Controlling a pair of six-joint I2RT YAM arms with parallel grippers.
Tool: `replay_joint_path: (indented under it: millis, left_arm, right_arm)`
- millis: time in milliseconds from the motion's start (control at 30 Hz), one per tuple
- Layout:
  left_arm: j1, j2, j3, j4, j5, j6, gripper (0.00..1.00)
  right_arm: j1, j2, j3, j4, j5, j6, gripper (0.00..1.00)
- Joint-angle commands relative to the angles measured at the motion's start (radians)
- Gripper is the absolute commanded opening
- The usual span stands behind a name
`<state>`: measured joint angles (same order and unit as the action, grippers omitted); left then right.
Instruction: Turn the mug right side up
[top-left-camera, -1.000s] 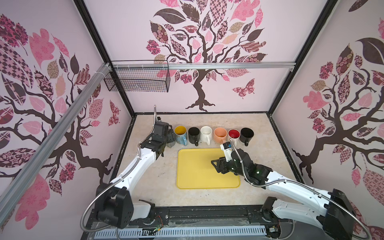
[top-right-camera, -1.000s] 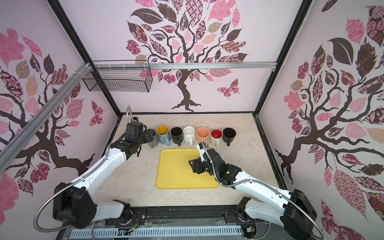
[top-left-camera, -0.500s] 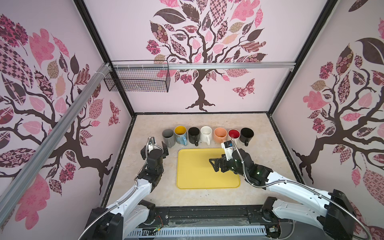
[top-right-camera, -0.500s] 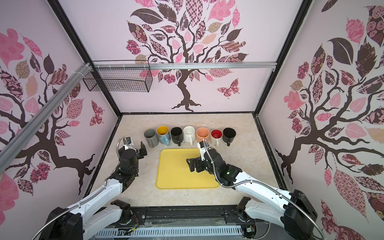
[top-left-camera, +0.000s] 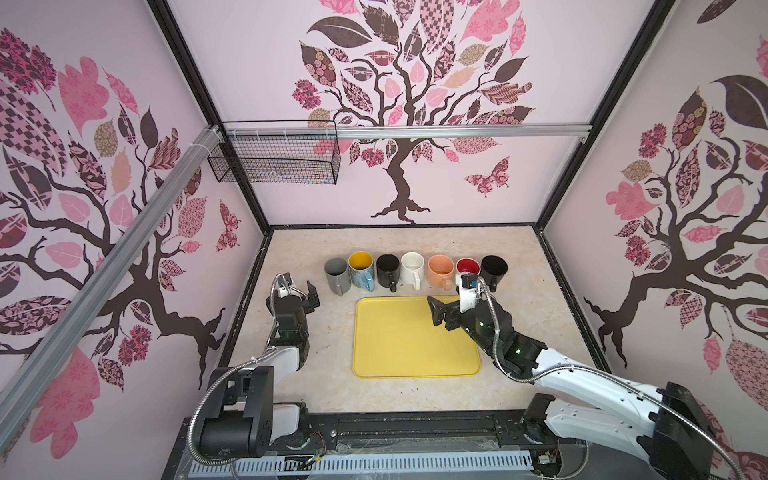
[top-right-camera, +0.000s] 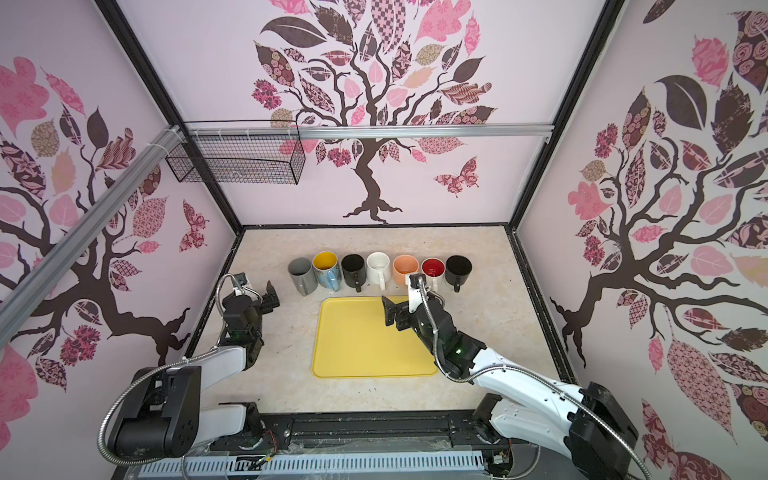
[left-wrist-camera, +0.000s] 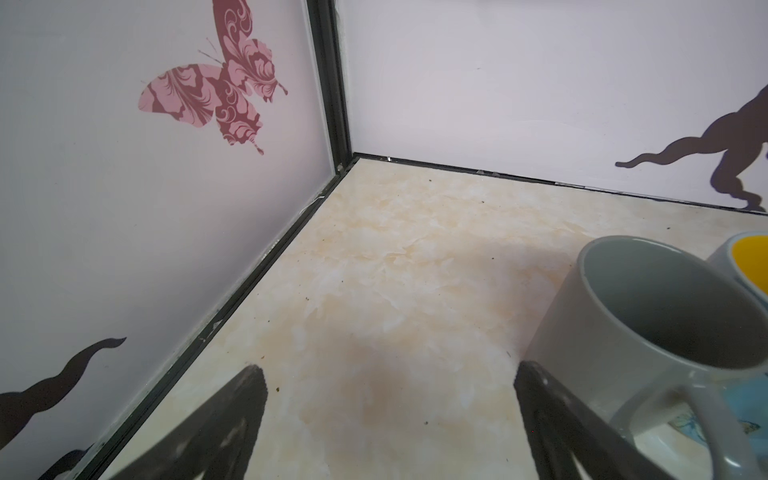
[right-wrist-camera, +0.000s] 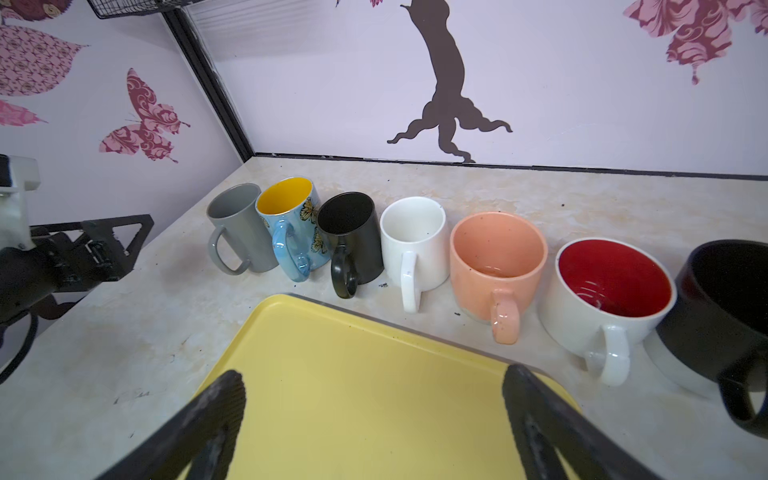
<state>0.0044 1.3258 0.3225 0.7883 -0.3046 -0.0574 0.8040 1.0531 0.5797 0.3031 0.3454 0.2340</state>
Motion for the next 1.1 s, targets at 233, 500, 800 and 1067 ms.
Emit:
replay_joint_path:
  millis: [233,500,800,1067]
  left_arm:
    - [0.003,0.256,0.027,0.194,0.03,-0.016,0.96]
    - [0.003,0.253,0.026,0.194,0.03,-0.016,0.96]
    - [0.001,0.257,0.025,0.208,0.025,-0.013,0.96]
    - [-0.001,0.257,0.025,0.206,0.023,-0.012,0.96]
  right_arm:
    - [-0.112,0.082,0.08,0.084,0.216,-0.082,1.0]
    - [-0.314,0.232,0.067,0.146,0.36,-0.178,1.0]
    - [-0.576,0.515,-0.125,0.6,0.237,-0.285,1.0]
    - [-0.786,0.517,-0.31,0.892,-0.267,-0.173,1.0]
